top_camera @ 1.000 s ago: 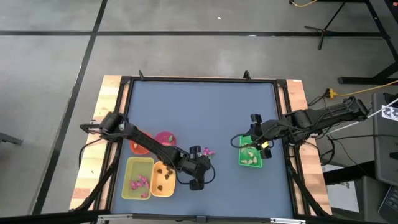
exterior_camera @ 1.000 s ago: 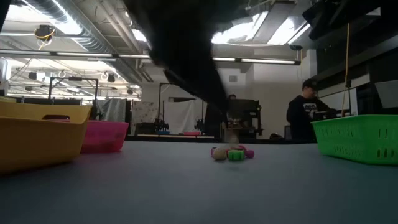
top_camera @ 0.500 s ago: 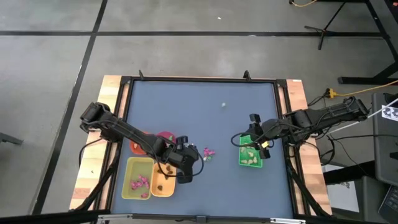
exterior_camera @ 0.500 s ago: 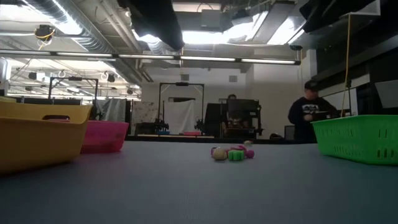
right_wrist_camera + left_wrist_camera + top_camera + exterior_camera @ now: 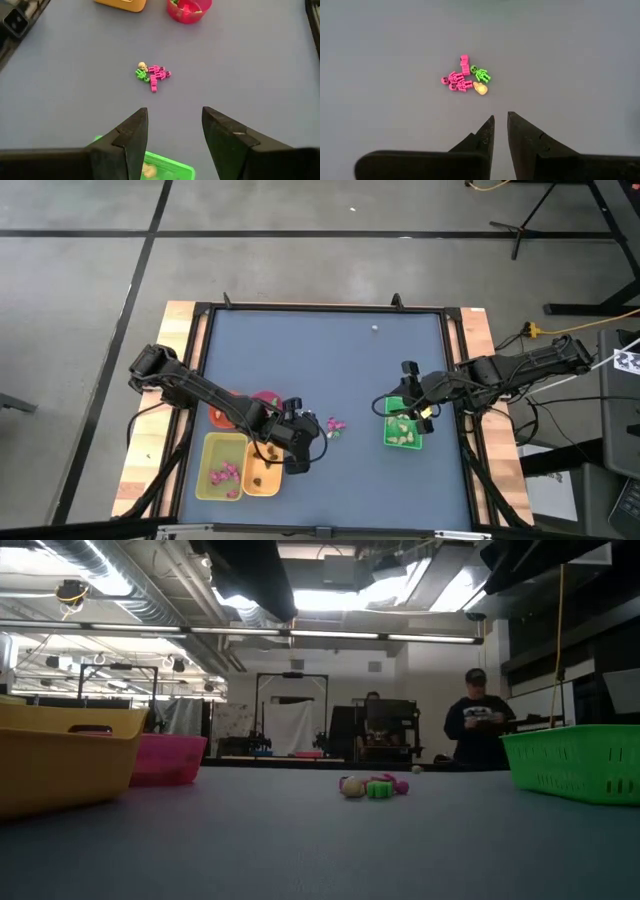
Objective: Sort Halloween decoration
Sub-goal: Put the white skull toy into the orange bowl
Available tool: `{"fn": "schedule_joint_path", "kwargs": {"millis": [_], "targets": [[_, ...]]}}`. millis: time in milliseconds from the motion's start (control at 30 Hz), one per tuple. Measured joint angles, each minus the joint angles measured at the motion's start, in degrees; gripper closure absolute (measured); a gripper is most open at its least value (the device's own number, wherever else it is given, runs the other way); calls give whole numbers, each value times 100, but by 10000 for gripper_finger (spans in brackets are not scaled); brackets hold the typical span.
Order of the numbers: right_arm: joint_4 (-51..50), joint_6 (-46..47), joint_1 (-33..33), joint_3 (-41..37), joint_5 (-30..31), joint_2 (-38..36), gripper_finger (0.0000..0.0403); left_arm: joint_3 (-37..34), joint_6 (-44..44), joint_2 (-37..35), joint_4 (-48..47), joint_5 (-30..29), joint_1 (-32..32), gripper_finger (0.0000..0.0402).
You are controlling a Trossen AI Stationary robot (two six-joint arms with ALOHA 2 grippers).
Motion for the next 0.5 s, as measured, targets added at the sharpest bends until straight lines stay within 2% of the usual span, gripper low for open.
{"fn": "schedule_joint_path", "kwargs": {"millis": [100, 300, 367, 500], "targets": [[0, -371, 1, 0, 253, 0, 217, 0, -22, 0, 1, -14, 2, 354], [4, -455, -142, 0, 2486, 0, 217, 0, -168, 0, 4, -330, 22, 303], [4, -459, -421, 0, 2623, 0, 217, 0, -164, 0, 4, -330, 39, 283], [25, -624, -1378, 0, 2066, 41, 217, 0, -153, 0, 4, -330, 79, 253]]}}
